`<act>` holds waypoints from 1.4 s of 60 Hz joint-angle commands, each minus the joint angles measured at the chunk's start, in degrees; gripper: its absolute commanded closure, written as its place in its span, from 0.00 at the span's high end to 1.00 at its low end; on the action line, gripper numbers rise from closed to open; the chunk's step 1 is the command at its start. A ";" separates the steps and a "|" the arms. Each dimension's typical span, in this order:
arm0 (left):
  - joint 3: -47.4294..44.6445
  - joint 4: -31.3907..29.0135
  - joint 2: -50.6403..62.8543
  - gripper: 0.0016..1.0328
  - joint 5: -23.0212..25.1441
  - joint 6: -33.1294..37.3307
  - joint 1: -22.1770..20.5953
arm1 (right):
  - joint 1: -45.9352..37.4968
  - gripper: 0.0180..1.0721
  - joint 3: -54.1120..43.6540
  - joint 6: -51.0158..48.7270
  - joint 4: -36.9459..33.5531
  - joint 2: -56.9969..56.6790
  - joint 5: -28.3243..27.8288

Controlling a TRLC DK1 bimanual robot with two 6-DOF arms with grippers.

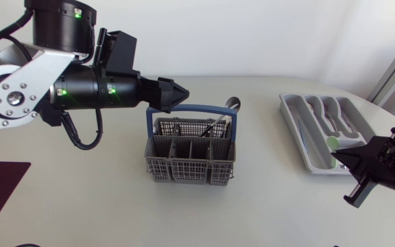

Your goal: Sort the cutlery from the basket into the organizer compartments.

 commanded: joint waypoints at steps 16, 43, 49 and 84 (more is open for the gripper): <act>-3.06 -3.37 0.51 0.83 -5.54 3.91 -1.77 | -12.14 0.06 -2.80 -13.74 18.20 14.18 1.09; -3.41 -6.01 0.51 0.83 -8.44 4.44 -3.09 | -21.02 0.06 5.20 -23.76 38.41 40.54 3.46; -3.24 -6.62 0.42 0.83 -8.61 4.35 -3.35 | -21.02 0.06 7.13 -25.61 41.93 45.73 5.49; -3.41 -8.56 -0.37 0.83 -8.70 4.79 -3.70 | -17.59 0.31 2.91 -33.43 47.99 50.83 9.88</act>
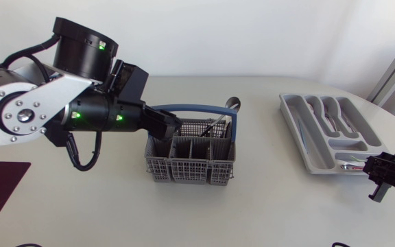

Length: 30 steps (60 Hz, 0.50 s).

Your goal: Sort the cutlery from the basket into the organizer compartments.

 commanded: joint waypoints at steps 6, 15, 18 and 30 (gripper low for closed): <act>-0.71 -0.93 -0.65 0.83 -0.02 1.08 -0.32 | 0.73 0.42 -2.29 -2.22 1.06 1.41 0.64; -0.62 -1.28 -0.92 0.83 -0.02 1.17 -0.40 | 0.73 0.59 -2.47 -2.31 1.06 0.97 0.64; -0.53 -1.37 -1.00 0.83 -0.02 1.17 -0.40 | 0.55 0.66 -2.29 -2.31 0.98 0.53 0.55; -1.06 -1.46 -1.18 0.83 -0.20 1.17 -0.58 | -0.85 0.79 -2.03 -0.72 -1.22 -5.27 -0.33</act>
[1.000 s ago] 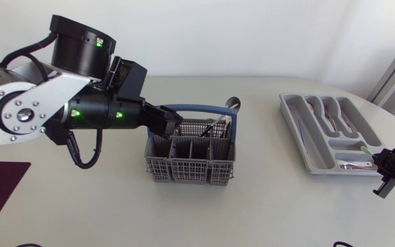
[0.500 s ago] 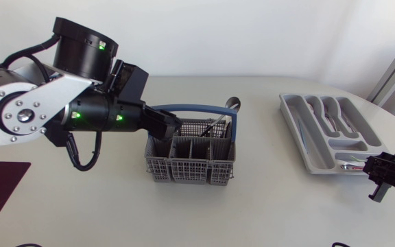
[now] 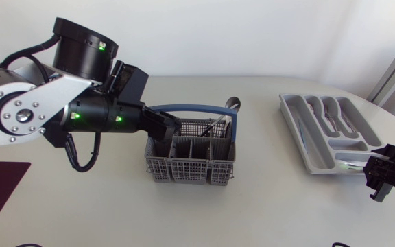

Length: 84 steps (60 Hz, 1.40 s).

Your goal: Sort the cutlery from the basket into the organizer compartments.

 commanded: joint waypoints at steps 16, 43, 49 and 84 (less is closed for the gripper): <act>-3.78 -1.11 -2.70 0.83 -0.35 1.59 1.99 | 0.84 0.81 3.68 14.72 -26.29 -20.95 -6.15; -13.19 -1.38 -5.77 0.78 -1.06 4.84 4.45 | 31.77 0.81 2.98 47.06 -39.65 -32.99 -0.44; -15.56 -0.76 -6.65 0.68 -1.06 5.36 4.98 | 38.45 0.81 4.03 53.13 -39.30 -32.29 1.32; -25.49 1.26 -11.40 0.03 2.20 10.55 4.71 | 56.21 0.14 19.15 75.36 -36.05 -15.68 0.44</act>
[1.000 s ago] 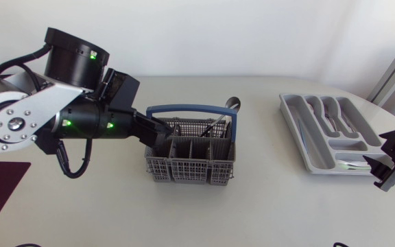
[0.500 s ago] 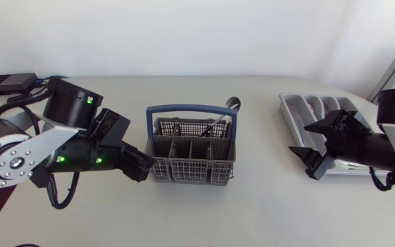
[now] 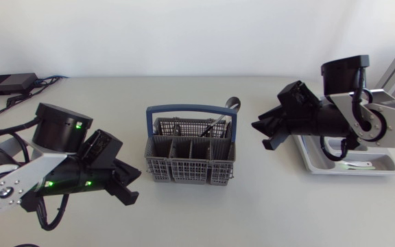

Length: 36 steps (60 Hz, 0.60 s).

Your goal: Sort the cutlery from the basket into the organizer compartments.

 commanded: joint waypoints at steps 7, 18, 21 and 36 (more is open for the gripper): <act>-3.97 3.07 0.06 0.03 1.72 2.86 -1.10 | 3.39 0.06 5.99 7.34 0.35 6.86 -3.57; -4.50 7.64 2.96 0.03 3.21 3.30 -0.75 | 4.27 0.06 9.59 9.54 -0.89 11.43 -7.71; -4.59 10.98 5.33 0.03 3.13 3.30 -0.66 | 4.27 0.06 9.94 9.54 -1.76 11.96 -9.73; -1.07 20.73 17.90 0.03 3.13 4.79 0.66 | 5.67 0.06 6.51 8.75 -4.40 8.18 -14.30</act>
